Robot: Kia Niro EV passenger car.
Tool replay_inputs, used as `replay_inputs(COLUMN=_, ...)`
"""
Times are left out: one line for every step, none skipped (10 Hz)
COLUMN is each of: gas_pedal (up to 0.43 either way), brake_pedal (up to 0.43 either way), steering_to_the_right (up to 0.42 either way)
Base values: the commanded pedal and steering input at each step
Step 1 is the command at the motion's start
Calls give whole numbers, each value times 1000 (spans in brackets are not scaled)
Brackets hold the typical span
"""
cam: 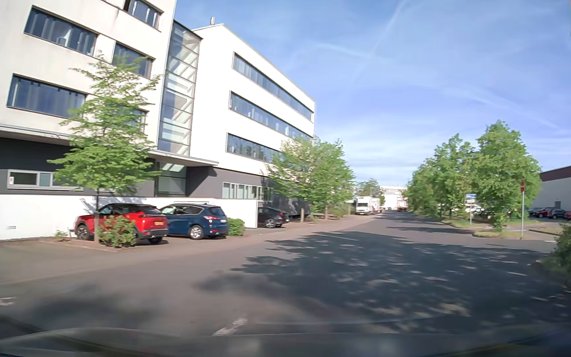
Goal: Follow the waypoints while adhering to traffic rules and regulations
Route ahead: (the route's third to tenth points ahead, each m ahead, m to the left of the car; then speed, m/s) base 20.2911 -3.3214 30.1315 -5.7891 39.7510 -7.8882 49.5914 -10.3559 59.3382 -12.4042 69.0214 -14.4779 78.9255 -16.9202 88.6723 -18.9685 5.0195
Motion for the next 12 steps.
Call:
replay_inputs(gas_pedal=358, brake_pedal=0, steering_to_the_right=390)
replay_inputs(gas_pedal=358, brake_pedal=0, steering_to_the_right=326)
replay_inputs(gas_pedal=358, brake_pedal=0, steering_to_the_right=264)
replay_inputs(gas_pedal=358, brake_pedal=0, steering_to_the_right=208)
replay_inputs(gas_pedal=358, brake_pedal=0, steering_to_the_right=155)
replay_inputs(gas_pedal=358, brake_pedal=0, steering_to_the_right=120)
replay_inputs(gas_pedal=358, brake_pedal=0, steering_to_the_right=79)
replay_inputs(gas_pedal=358, brake_pedal=0, steering_to_the_right=50)
replay_inputs(gas_pedal=358, brake_pedal=0, steering_to_the_right=35)
replay_inputs(gas_pedal=358, brake_pedal=0, steering_to_the_right=21)
replay_inputs(gas_pedal=358, brake_pedal=0, steering_to_the_right=15)
replay_inputs(gas_pedal=350, brake_pedal=0, steering_to_the_right=13)
